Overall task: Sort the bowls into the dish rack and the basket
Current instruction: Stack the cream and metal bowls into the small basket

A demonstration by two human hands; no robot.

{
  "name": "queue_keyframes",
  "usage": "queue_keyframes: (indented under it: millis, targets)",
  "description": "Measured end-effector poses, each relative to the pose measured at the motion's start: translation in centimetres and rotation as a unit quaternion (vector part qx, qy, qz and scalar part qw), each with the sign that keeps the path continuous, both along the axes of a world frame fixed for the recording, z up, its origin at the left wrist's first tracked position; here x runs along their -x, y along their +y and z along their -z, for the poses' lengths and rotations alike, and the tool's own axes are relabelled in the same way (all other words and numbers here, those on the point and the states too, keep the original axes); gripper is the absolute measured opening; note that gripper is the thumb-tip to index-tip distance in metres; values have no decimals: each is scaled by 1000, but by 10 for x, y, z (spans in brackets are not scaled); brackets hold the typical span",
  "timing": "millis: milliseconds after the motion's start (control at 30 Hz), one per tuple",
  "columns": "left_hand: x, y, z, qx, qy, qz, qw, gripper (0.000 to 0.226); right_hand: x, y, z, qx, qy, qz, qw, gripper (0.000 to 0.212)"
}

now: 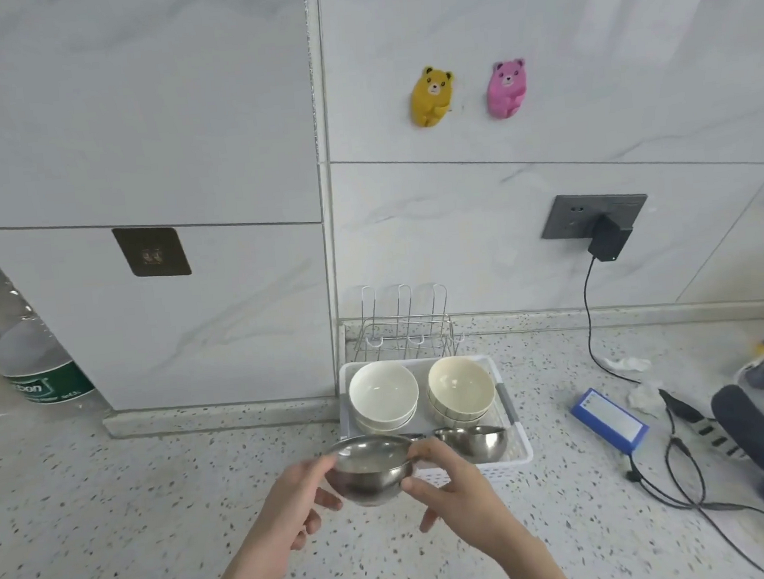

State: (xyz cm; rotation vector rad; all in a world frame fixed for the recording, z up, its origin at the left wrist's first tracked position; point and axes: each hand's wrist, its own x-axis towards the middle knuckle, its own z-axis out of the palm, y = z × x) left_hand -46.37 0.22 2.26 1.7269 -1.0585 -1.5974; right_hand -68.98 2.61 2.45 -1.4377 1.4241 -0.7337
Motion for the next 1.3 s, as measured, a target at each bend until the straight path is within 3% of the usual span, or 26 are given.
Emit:
queue_keyframes:
  millis: [200, 300, 433, 633, 867, 1033, 1133, 1300]
  targets:
    - [23, -15, -16, 130, 2, 61, 990, 38, 21, -26, -7, 32, -6, 1, 999, 15]
    - [28, -29, -19, 132, 3, 66, 989, 37, 26, -43, -13, 21, -15, 9, 1000, 15]
    - [34, -49, -16, 125, -22, 30, 991, 33, 27, -68, -18, 15, 14, 15, 1000, 31]
    - [39, -70, -16, 98, -52, 13, 994, 39, 25, -99, -11, -5, 48, 22, 999, 33]
    - [47, -82, -10, 75, -69, 39, 994, 30, 32, -124, 1, -48, 88, 18, 995, 33]
    - [51, -87, -2, 67, -72, 43, 994, 44, 32, -128, 7, -79, 54, 11, 995, 31]
    - [49, -89, 1, 75, -105, 57, 990, 41, 32, -127, 5, -103, 11, 9, 995, 31]
    - [48, -93, 10, 119, -167, 110, 973, 31, 42, -125, 12, -114, 48, 2, 992, 36]
